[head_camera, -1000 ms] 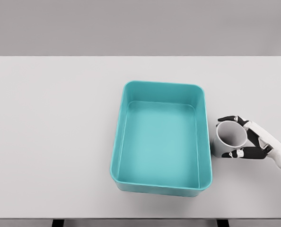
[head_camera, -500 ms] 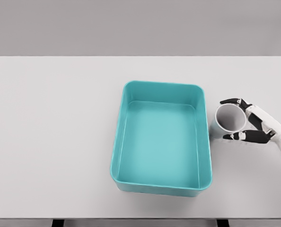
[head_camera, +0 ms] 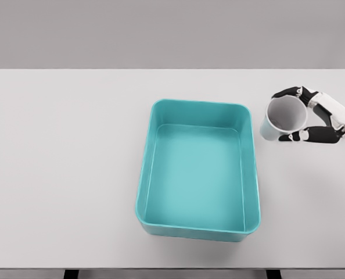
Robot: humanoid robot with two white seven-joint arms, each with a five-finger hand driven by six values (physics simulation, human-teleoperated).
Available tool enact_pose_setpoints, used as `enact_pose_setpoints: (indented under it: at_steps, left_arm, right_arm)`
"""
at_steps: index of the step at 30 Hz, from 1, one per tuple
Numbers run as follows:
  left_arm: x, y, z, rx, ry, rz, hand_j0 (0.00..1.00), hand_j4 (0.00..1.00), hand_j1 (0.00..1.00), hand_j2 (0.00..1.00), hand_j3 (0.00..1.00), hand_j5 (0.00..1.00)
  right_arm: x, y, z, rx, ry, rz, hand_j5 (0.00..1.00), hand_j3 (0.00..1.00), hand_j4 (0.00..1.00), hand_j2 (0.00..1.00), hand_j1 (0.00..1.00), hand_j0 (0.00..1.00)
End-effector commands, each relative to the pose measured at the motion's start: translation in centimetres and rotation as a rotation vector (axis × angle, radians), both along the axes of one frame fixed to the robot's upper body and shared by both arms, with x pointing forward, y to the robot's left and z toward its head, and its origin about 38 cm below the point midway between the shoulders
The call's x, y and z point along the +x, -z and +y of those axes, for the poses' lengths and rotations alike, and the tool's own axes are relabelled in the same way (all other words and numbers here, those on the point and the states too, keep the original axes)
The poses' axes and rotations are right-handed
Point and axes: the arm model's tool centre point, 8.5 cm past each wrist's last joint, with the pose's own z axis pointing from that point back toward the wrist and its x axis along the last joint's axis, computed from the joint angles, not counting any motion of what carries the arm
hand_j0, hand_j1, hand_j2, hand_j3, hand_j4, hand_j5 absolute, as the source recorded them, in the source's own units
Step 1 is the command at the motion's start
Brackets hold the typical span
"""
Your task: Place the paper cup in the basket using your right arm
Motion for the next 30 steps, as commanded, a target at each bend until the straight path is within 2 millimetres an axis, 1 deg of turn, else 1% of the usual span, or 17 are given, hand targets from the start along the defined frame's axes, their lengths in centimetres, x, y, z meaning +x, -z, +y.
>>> enact_pose_setpoints:
  at_steps: [1, 3, 6, 8, 10, 13, 15, 19, 21, 22, 24, 25, 26, 30]
  left_arm:
    - [0.0, 0.0, 0.0, 0.0, 0.0, 0.0, 1.0, 1.0, 1.0, 1.0, 1.0, 1.0]
    - [0.0, 0.0, 0.0, 0.0, -0.001, 0.0, 1.0, 1.0, 1.0, 1.0, 1.0, 1.0]
    - [0.0, 0.0, 0.0, 0.0, -0.001, 0.0, 1.0, 1.0, 1.0, 1.0, 1.0, 1.0]
    - [0.0, 0.0, 0.0, 0.0, 0.0, 0.0, 1.0, 1.0, 1.0, 1.0, 1.0, 1.0]
    - [0.0, 0.0, 0.0, 0.0, 0.0, 0.0, 1.0, 1.0, 1.0, 1.0, 1.0, 1.0]
    - [0.0, 0.0, 0.0, 0.0, 0.0, 0.0, 1.0, 1.0, 1.0, 1.0, 1.0, 1.0]
    - [0.0, 0.0, 0.0, 0.0, 0.0, 0.0, 1.0, 1.0, 1.0, 1.0, 1.0, 1.0]
    - [0.0, 0.0, 0.0, 0.0, 0.0, 0.0, 1.0, 1.0, 1.0, 1.0, 1.0, 1.0]
    - [0.0, 0.0, 0.0, 0.0, 0.002, 0.0, 1.0, 1.0, 1.0, 1.0, 1.0, 1.0]
    - [0.0, 0.0, 0.0, 0.0, -0.001, 0.0, 1.0, 1.0, 1.0, 1.0, 1.0, 1.0]
    - [0.0, 0.0, 0.0, 0.0, 0.0, 0.0, 1.0, 1.0, 1.0, 1.0, 1.0, 1.0]
    - [0.0, 0.0, 0.0, 0.0, -0.001, 0.0, 1.0, 1.0, 1.0, 1.0, 1.0, 1.0]
    - [0.0, 0.0, 0.0, 0.0, -0.001, 0.0, 1.0, 1.0, 1.0, 1.0, 1.0, 1.0]
    - [0.0, 0.0, 0.0, 0.0, 0.002, 0.0, 1.0, 1.0, 1.0, 1.0, 1.0, 1.0]
  right_arm:
    - [-0.1, 0.0, 0.2, -0.024, -0.009, -0.009, 0.64, 0.64, 0.64, 0.64, 0.64, 0.64]
    - [0.2, -0.5, 0.7, -0.042, -0.027, -0.032, 0.64, 0.64, 0.64, 0.64, 0.64, 0.64]
    - [1.0, -1.8, 2.4, -0.07, -0.073, -0.099, 0.64, 0.64, 0.64, 0.64, 0.64, 0.64]
    - [1.4, -2.0, 3.6, -0.089, -0.101, -0.129, 0.64, 0.64, 0.64, 0.64, 0.64, 0.64]
    - [1.8, -1.8, 5.2, -0.104, -0.139, -0.147, 0.65, 0.65, 0.65, 0.65, 0.65, 0.65]
    - [1.9, -1.6, 6.4, -0.127, -0.164, -0.171, 0.65, 0.65, 0.65, 0.65, 0.65, 0.65]
    - [1.8, -0.9, 7.4, -0.143, -0.188, -0.174, 0.65, 0.65, 0.65, 0.65, 0.65, 0.65]
    - [2.2, -1.5, 8.3, -0.154, -0.205, -0.208, 0.65, 0.65, 0.65, 0.65, 0.65, 0.65]
    - [2.3, -1.3, 8.8, -0.151, -0.215, -0.207, 0.7, 0.7, 0.7, 0.7, 0.7, 0.7]
    - [2.4, -1.4, 8.9, -0.15, -0.216, -0.211, 0.77, 0.77, 0.77, 0.77, 0.77, 0.77]
    - [2.4, -1.4, 8.9, -0.149, -0.217, -0.21, 0.81, 0.81, 0.81, 0.81, 0.81, 0.81]
    - [2.4, -1.4, 9.0, -0.147, -0.219, -0.209, 0.93, 0.93, 0.93, 0.93, 0.93, 0.93]
    - [2.4, -1.4, 9.1, -0.144, -0.22, -0.208, 0.99, 0.99, 0.99, 0.99, 0.99, 0.99]
    - [2.8, -1.9, 9.0, -0.148, -0.217, -0.222, 1.0, 1.0, 1.0, 1.0, 1.0, 1.0]
